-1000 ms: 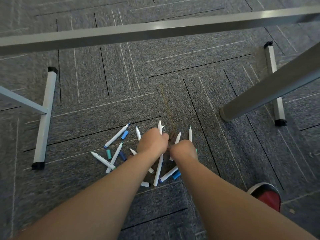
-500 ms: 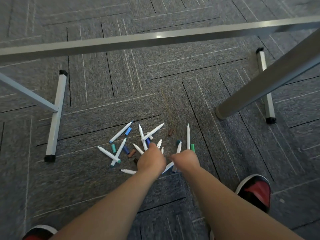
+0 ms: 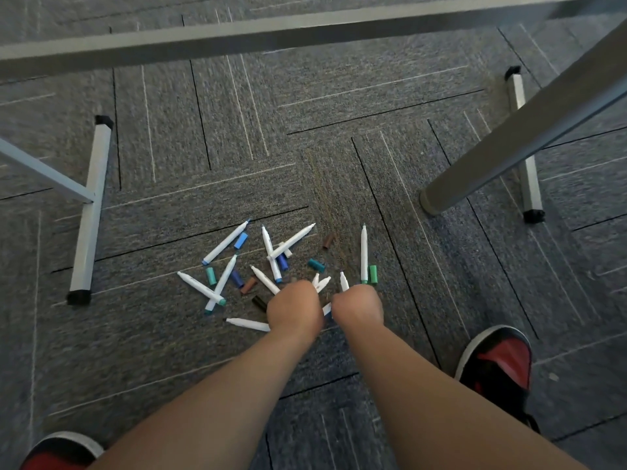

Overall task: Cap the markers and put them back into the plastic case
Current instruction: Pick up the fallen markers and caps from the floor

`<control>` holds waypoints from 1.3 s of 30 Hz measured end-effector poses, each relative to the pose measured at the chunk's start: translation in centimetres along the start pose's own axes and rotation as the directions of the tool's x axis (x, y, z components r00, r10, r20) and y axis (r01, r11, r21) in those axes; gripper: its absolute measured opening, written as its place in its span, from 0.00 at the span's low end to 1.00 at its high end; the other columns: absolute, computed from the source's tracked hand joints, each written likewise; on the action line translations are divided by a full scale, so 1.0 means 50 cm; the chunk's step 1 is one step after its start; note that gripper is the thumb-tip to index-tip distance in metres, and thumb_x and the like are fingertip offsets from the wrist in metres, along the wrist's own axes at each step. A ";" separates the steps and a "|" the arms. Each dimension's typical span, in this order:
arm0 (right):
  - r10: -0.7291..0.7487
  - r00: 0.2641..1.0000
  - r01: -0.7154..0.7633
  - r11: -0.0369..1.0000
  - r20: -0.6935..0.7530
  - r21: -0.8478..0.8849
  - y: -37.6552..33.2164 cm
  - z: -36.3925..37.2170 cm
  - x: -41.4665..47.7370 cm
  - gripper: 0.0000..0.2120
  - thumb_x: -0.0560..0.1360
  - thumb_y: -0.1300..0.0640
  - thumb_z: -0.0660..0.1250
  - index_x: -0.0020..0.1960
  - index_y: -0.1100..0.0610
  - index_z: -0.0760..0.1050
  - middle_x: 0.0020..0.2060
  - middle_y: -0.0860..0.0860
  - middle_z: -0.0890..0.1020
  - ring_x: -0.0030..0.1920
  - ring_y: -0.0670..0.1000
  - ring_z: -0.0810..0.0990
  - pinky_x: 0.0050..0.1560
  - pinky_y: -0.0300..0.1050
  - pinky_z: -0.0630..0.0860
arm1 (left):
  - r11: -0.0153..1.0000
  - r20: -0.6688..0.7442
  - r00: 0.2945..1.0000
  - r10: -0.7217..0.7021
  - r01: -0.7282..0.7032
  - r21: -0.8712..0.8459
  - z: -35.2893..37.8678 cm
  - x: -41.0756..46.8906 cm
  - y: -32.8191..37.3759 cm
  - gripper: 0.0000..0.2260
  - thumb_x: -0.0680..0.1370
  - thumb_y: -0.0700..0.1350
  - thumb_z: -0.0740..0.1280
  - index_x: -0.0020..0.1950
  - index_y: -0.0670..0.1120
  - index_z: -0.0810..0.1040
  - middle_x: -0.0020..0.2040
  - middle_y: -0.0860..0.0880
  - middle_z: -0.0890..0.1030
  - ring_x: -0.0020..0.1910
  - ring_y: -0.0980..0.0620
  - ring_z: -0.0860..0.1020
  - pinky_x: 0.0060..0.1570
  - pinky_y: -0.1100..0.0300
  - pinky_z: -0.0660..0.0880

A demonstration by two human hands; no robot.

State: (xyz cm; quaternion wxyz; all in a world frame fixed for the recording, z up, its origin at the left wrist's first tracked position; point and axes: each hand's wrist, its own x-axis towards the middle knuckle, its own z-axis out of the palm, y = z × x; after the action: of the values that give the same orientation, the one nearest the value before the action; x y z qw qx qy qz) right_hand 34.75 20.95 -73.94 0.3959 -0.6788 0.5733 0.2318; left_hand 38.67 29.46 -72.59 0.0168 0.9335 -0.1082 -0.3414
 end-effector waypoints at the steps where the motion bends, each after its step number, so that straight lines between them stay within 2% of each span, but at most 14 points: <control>1: 0.006 1.000 -0.006 1.000 0.001 -0.023 -0.004 0.002 0.003 0.07 0.77 0.56 0.66 0.53 0.58 0.76 0.42 0.53 0.77 0.43 0.55 0.78 0.41 0.45 0.73 | 0.999 -0.003 1.000 -0.014 0.014 -0.039 -0.001 0.002 0.001 0.04 0.79 0.43 0.65 0.49 0.44 0.77 0.40 0.48 0.75 0.45 0.44 0.80 0.36 0.55 0.72; 4: 0.021 1.000 -0.021 0.999 -0.002 -0.050 -0.015 0.005 0.001 0.05 0.77 0.58 0.65 0.51 0.58 0.76 0.41 0.53 0.77 0.45 0.56 0.79 0.43 0.46 0.75 | 0.972 -0.016 0.994 -0.109 0.104 -0.210 -0.012 0.004 -0.002 0.07 0.78 0.47 0.64 0.46 0.44 0.73 0.39 0.48 0.74 0.41 0.45 0.76 0.36 0.56 0.70; 6: 0.028 1.000 -0.028 0.996 -0.001 -0.088 -0.022 0.006 -0.003 0.07 0.77 0.58 0.65 0.54 0.59 0.76 0.46 0.55 0.80 0.50 0.57 0.80 0.43 0.46 0.74 | 0.947 -0.032 0.986 -0.161 0.145 -0.285 -0.022 0.003 -0.013 0.07 0.79 0.49 0.61 0.47 0.46 0.70 0.41 0.49 0.73 0.41 0.46 0.74 0.37 0.56 0.69; 7: 0.031 1.000 -0.031 0.995 -0.002 -0.095 -0.025 0.006 -0.008 0.09 0.77 0.58 0.65 0.56 0.59 0.76 0.49 0.55 0.80 0.51 0.57 0.80 0.43 0.46 0.73 | 0.936 -0.041 0.982 -0.182 0.160 -0.314 -0.029 0.003 -0.021 0.07 0.79 0.50 0.60 0.48 0.46 0.71 0.42 0.49 0.74 0.42 0.46 0.74 0.39 0.55 0.70; 9: 0.026 1.000 -0.025 0.997 0.011 -0.068 -0.033 0.012 -0.016 0.11 0.77 0.55 0.65 0.57 0.58 0.75 0.48 0.54 0.80 0.50 0.56 0.81 0.44 0.46 0.75 | 0.911 -0.059 0.972 -0.225 0.189 -0.367 -0.043 0.005 -0.041 0.11 0.80 0.51 0.59 0.52 0.44 0.74 0.45 0.48 0.76 0.42 0.46 0.74 0.41 0.53 0.72; 12: -0.045 0.999 0.045 0.999 -0.004 -0.017 -0.049 0.022 -0.034 0.15 0.77 0.49 0.60 0.55 0.58 0.76 0.44 0.53 0.81 0.45 0.55 0.81 0.45 0.49 0.78 | 0.863 -0.038 0.952 -0.305 0.260 -0.433 -0.070 0.013 -0.068 0.14 0.82 0.50 0.56 0.60 0.43 0.74 0.52 0.45 0.79 0.44 0.45 0.75 0.41 0.53 0.70; 16: -0.187 0.982 0.187 0.982 -0.009 -0.032 -0.079 0.032 -0.053 0.13 0.79 0.51 0.54 0.57 0.57 0.72 0.48 0.54 0.80 0.47 0.57 0.79 0.50 0.53 0.78 | 0.776 0.047 0.910 -0.411 0.376 -0.506 -0.091 0.025 -0.093 0.12 0.83 0.44 0.56 0.63 0.40 0.72 0.58 0.41 0.79 0.52 0.42 0.78 0.41 0.53 0.70; 18: -0.237 0.971 0.238 0.970 0.023 -0.041 -0.092 0.041 -0.053 0.11 0.80 0.53 0.54 0.54 0.59 0.70 0.45 0.55 0.78 0.45 0.58 0.79 0.48 0.54 0.78 | 0.754 0.052 0.905 -0.423 0.383 -0.533 -0.089 0.029 -0.102 0.11 0.83 0.42 0.57 0.64 0.41 0.71 0.59 0.41 0.79 0.55 0.42 0.79 0.40 0.53 0.71; 22: -0.311 0.947 0.318 0.942 0.078 -0.108 -0.112 0.057 -0.044 0.12 0.80 0.57 0.55 0.57 0.64 0.72 0.43 0.55 0.74 0.46 0.58 0.78 0.42 0.45 0.70 | 0.744 0.071 0.902 -0.426 0.394 -0.539 -0.078 0.041 -0.111 0.12 0.82 0.44 0.60 0.63 0.41 0.74 0.57 0.42 0.80 0.54 0.42 0.79 0.40 0.54 0.70; 26: -0.358 0.926 0.373 0.913 0.119 -0.163 -0.130 0.061 -0.038 0.08 0.81 0.60 0.59 0.58 0.63 0.69 0.45 0.57 0.76 0.44 0.56 0.77 0.39 0.46 0.69 | 0.740 0.111 0.900 -0.421 0.412 -0.532 -0.071 0.059 -0.107 0.10 0.80 0.45 0.65 0.56 0.40 0.79 0.49 0.43 0.81 0.44 0.43 0.79 0.37 0.55 0.71; 28: -0.372 0.922 0.384 0.912 0.107 -0.145 -0.138 0.061 -0.034 0.07 0.81 0.59 0.60 0.56 0.61 0.69 0.46 0.57 0.78 0.44 0.56 0.77 0.39 0.48 0.71 | 0.742 0.119 0.902 -0.414 0.411 -0.529 -0.067 0.067 -0.103 0.09 0.79 0.44 0.66 0.54 0.40 0.80 0.48 0.43 0.82 0.45 0.43 0.80 0.37 0.55 0.71; 33: -0.343 0.936 0.348 0.934 0.075 -0.077 -0.153 0.055 -0.017 0.04 0.80 0.59 0.62 0.48 0.59 0.69 0.36 0.53 0.75 0.39 0.55 0.78 0.34 0.45 0.71 | 0.746 0.138 0.903 -0.408 0.416 -0.519 -0.064 0.080 -0.087 0.07 0.78 0.42 0.67 0.53 0.41 0.79 0.49 0.43 0.82 0.48 0.42 0.81 0.36 0.55 0.71; 36: -0.277 0.959 0.277 0.961 0.060 0.009 -0.168 0.050 -0.001 0.12 0.79 0.59 0.64 0.38 0.60 0.72 0.30 0.53 0.75 0.30 0.52 0.73 0.29 0.42 0.67 | 0.744 0.162 0.897 -0.412 0.434 -0.508 -0.060 0.080 -0.078 0.07 0.78 0.40 0.68 0.55 0.40 0.79 0.49 0.42 0.82 0.48 0.41 0.81 0.36 0.54 0.72; 39: -0.231 0.972 0.227 0.971 0.041 0.076 -0.190 0.049 0.011 0.12 0.79 0.54 0.66 0.39 0.59 0.75 0.30 0.53 0.76 0.30 0.52 0.74 0.29 0.42 0.67 | 0.751 0.172 0.897 -0.406 0.435 -0.496 -0.063 0.073 -0.079 0.08 0.79 0.41 0.66 0.56 0.39 0.77 0.51 0.42 0.82 0.49 0.41 0.81 0.37 0.54 0.72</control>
State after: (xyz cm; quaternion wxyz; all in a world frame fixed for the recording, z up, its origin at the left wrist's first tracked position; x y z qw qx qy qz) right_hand 44.36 22.85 -73.21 0.4579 -0.7200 0.4892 0.1806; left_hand 44.16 32.39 -72.91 0.1898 0.8838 0.2011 -0.3773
